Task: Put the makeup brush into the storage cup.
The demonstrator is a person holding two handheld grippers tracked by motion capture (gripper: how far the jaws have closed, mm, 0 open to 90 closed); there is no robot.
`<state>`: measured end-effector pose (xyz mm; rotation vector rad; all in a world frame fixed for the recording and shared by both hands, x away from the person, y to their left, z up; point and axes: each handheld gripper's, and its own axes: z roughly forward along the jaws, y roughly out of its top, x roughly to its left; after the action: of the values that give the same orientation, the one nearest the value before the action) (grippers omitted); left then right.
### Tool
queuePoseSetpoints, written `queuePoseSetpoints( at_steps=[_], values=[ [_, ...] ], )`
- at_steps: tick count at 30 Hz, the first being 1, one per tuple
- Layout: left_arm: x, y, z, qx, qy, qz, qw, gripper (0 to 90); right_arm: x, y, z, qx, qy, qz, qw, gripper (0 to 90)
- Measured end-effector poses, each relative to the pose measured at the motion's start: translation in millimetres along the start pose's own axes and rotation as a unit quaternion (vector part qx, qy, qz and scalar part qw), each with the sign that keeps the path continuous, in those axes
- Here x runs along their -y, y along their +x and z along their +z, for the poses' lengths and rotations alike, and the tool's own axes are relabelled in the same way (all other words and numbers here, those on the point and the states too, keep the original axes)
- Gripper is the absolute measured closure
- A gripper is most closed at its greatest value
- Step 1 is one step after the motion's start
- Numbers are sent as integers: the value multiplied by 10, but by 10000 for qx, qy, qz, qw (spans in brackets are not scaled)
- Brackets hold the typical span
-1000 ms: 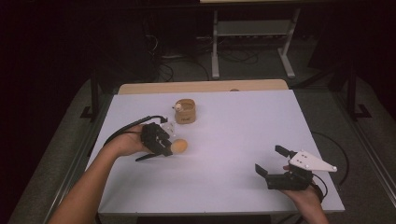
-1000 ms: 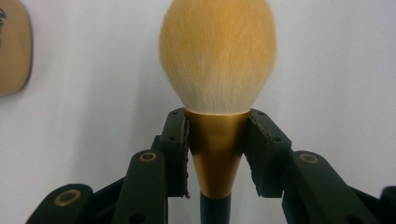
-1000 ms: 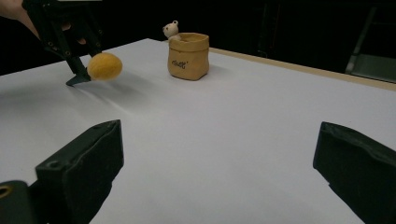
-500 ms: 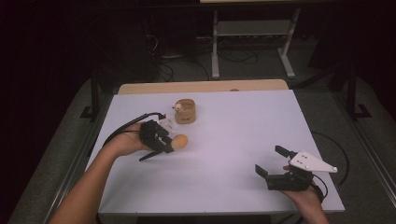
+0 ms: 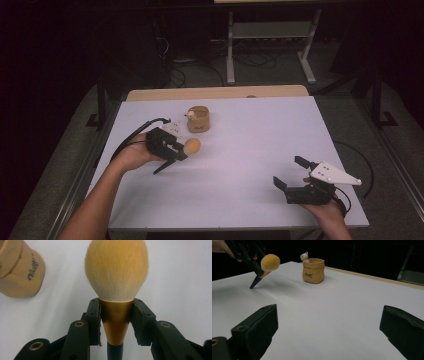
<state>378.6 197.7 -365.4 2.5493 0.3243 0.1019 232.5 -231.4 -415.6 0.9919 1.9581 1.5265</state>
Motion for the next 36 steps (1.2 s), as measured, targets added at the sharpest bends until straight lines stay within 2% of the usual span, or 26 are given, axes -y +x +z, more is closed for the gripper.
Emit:
queuePoseSetpoints(
  at_steps=[3, 5, 10, 13, 15, 17, 18, 21, 23, 24, 26, 27, 29, 30, 31, 32, 34, 35, 36],
  values=[
    [16, 6, -13, -73, -91, -68, 9999, 623, 1, -4, 0, 4, 3, -4, 10000, 13],
    [41, 5, -29, -142, -313, -203, 9992, 623, 2, -5, -2, 5, 2, 1, 10000, 13],
    [62, 4, -59, -223, -488, -328, 9980, 623, 5, -14, -1, 12, 0, -31, 10000, 13],
    [76, -4, -93, -307, -708, -480, 9959, 623, 6, -15, -1, 13, -3, -33, 10000, 13],
    [90, -2, -115, -286, -912, -585, 9937, 623, 5, -14, -2, 13, -4, -37, 10000, 13],
    [105, -2, -128, -322, -1019, -637, 9922, 623, 6, -15, -4, 12, -5, -40, 10000, 13],
    [105, -2, -128, -322, -1019, -637, 9922, 622, 6, -15, -4, 12, -5, -40, 10000, 13],
    [144, 2, -143, -400, -1196, -760, 9891, 622, 6, -16, -5, 12, -6, -41, 10000, 13],
    [150, -1, -147, -440, -1222, -760, 9886, 622, 6, -15, -4, 10, -12, -24, 10000, 13],
    [179, -16, -167, -480, -1466, -824, 9846, 622, 8, -18, -3, 19, 3, -40, 10000, 13],
    [191, -30, -174, -541, -1584, -883, 9819, 623, 8, -18, -1, 15, 6, -28, 10000, 13],
    [196, -29, -179, -553, -1631, -913, 9808, 623, 8, -19, -1, 15, 8, -31, 10000, 13],
    [196, -29, -179, -553, -1631, -913, 9808, 623, 8, -19, -1, 16, 12, -34, 10000, 13],
    [204, -27, -201, -612, -1750, -967, 9779, 623, 9, -18, -2, 16, 9, -28, 10000, 13],
    [204, -29, -209, -636, -1787, -981, 9769, 623, 8, -15, -2, 12, -3, -6, 10000, 13],
    [203, -34, -227, -702, -1878, -998, 9746, 623, 8, -16, -3, 14, -3, -9, 10000, 13],
    [203, -34, -227, -702, -1878, -998, 9746, 623, 8, -15, -3, 14, -1, -5, 10000, 13],
    [200, -46, -261, -781, -2041, -1043, 9702, 623, 8, -18, -3, 15, -11, -17, 10000, 13],
    [201, -48, -270, -793, -2088, -1064, 9689, 623, 8, -17, -3, 14, -8, -16, 10000, 13]
  ],
)
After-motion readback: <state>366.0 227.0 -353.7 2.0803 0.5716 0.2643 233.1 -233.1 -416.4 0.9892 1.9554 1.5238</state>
